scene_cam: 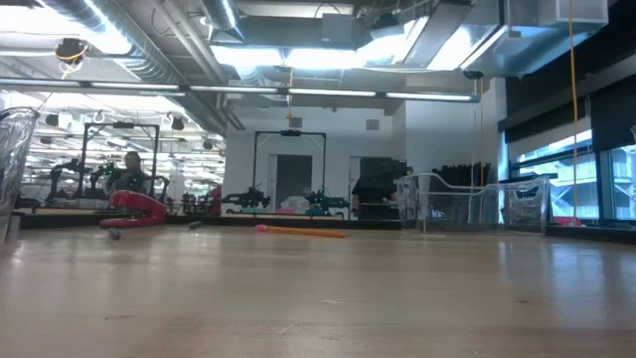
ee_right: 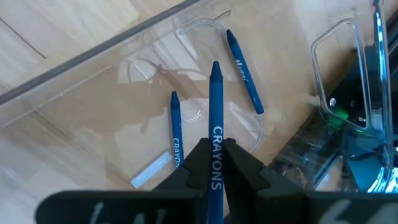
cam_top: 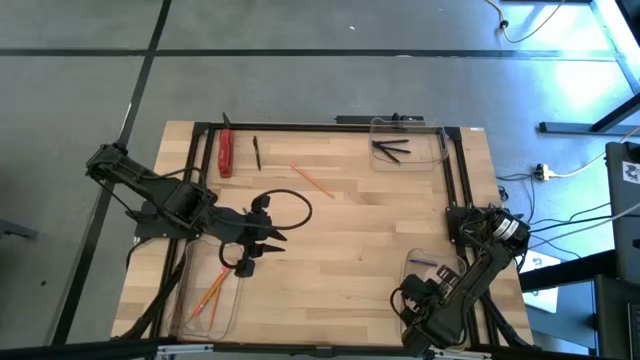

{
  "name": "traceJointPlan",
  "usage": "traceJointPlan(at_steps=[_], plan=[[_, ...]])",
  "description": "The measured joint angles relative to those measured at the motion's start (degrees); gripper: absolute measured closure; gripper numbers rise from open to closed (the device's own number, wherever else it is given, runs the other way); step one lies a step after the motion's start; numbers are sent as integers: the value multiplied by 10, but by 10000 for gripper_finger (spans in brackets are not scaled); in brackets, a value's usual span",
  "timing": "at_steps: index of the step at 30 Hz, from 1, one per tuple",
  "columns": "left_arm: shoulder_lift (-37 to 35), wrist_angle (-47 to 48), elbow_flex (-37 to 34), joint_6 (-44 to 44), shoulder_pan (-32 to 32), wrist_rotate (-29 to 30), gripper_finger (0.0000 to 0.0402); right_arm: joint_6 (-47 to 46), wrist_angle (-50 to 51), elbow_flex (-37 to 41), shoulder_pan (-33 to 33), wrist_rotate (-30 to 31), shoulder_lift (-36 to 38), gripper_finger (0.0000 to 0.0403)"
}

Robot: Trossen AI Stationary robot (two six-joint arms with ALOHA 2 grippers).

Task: Sort crayons/erasers/pens/pencils in bins
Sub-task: Put the blue crayon into the bottom right transparent bin

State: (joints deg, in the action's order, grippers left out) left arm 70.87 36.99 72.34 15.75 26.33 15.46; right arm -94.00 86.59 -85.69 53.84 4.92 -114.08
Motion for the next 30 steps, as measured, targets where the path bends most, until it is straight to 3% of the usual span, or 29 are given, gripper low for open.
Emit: traceJointPlan(at_steps=[9,16,22,30], plan=[[0,0,0,-26,0,0,300,0,-2,0,10,2,0,368],[0,0,0,-29,0,0,300,0,-90,43,23,0,0,368],[0,0,0,-28,0,0,300,0,-98,62,23,0,0,367],[0,0,0,-28,0,0,300,0,-111,74,23,0,0,341]])
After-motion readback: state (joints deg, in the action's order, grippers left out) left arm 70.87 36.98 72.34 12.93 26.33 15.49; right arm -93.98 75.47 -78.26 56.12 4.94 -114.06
